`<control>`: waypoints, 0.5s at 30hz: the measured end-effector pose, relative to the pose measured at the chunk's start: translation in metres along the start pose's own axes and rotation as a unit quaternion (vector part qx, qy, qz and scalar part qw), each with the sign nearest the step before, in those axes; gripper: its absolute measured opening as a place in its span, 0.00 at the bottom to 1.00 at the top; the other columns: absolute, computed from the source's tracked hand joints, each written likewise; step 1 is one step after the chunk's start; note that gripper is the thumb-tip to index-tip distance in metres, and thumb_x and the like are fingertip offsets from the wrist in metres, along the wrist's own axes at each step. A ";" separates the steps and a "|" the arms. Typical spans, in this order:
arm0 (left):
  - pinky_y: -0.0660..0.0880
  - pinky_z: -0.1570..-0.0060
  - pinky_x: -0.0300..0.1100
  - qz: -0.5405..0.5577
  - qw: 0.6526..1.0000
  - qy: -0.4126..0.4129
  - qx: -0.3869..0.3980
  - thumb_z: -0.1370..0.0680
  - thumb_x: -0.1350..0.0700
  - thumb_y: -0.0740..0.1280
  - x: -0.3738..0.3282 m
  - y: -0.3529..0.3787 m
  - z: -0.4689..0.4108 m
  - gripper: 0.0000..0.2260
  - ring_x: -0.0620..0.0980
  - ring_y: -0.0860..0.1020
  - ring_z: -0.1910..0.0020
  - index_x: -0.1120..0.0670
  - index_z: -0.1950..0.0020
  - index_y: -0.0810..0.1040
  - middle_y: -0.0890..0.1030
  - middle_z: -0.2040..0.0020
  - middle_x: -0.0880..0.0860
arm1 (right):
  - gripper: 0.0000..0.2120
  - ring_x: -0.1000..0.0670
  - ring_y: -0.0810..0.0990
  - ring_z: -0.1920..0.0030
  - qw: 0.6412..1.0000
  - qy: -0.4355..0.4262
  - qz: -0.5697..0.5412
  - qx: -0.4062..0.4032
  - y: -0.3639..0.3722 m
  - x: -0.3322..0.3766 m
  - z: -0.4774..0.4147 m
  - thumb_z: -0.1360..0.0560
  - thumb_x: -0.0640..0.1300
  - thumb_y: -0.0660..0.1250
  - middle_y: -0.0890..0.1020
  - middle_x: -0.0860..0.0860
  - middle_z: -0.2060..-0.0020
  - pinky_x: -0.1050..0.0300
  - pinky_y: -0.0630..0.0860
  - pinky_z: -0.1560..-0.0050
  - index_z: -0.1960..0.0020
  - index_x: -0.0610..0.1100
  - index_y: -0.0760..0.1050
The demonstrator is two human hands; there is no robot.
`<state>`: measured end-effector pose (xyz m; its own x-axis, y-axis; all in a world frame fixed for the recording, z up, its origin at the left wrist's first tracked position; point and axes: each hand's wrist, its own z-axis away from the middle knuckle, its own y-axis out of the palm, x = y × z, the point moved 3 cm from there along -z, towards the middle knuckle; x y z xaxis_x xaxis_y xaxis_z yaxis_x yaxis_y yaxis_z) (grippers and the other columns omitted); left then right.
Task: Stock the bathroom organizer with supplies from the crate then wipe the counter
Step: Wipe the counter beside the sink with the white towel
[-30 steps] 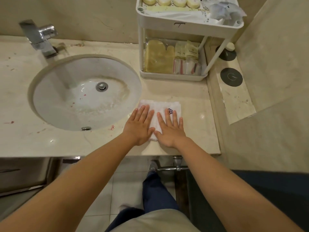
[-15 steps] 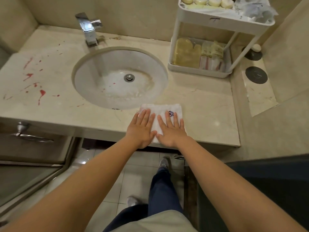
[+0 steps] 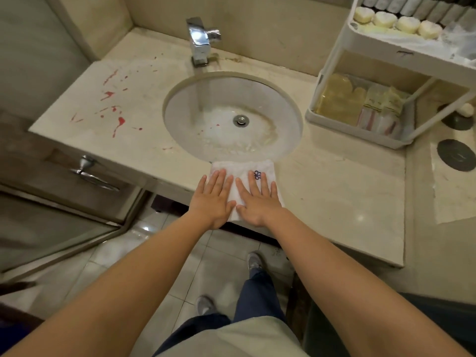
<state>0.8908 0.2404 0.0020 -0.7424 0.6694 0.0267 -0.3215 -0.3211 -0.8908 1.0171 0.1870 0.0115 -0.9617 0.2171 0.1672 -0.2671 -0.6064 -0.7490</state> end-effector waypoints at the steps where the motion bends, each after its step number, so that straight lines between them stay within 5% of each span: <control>1: 0.33 0.26 0.52 0.008 1.000 -0.017 0.004 0.18 0.42 0.39 0.004 0.001 0.002 0.30 0.52 0.30 0.25 0.55 0.24 0.30 0.30 0.24 0.55 | 0.32 0.42 0.23 0.27 1.000 -0.013 0.009 0.003 -0.004 0.004 -0.003 0.18 0.57 0.48 0.26 0.49 0.26 0.40 0.28 0.27 0.24 0.56 0.29; 15: 0.35 0.25 0.53 0.077 0.979 -0.181 0.044 0.17 0.42 0.40 0.051 -0.001 0.017 0.29 0.52 0.33 0.24 0.55 0.23 0.32 0.32 0.23 0.55 | 0.33 0.42 0.25 0.26 0.978 -0.159 0.137 0.016 -0.032 0.054 -0.051 0.18 0.54 0.48 0.27 0.48 0.26 0.41 0.28 0.27 0.23 0.54 0.29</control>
<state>0.8433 0.2642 0.0121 -0.9408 0.3322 0.0675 -0.2262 -0.4668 -0.8550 0.9772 0.2573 0.0121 -0.9666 -0.2016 0.1581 0.0054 -0.6328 -0.7743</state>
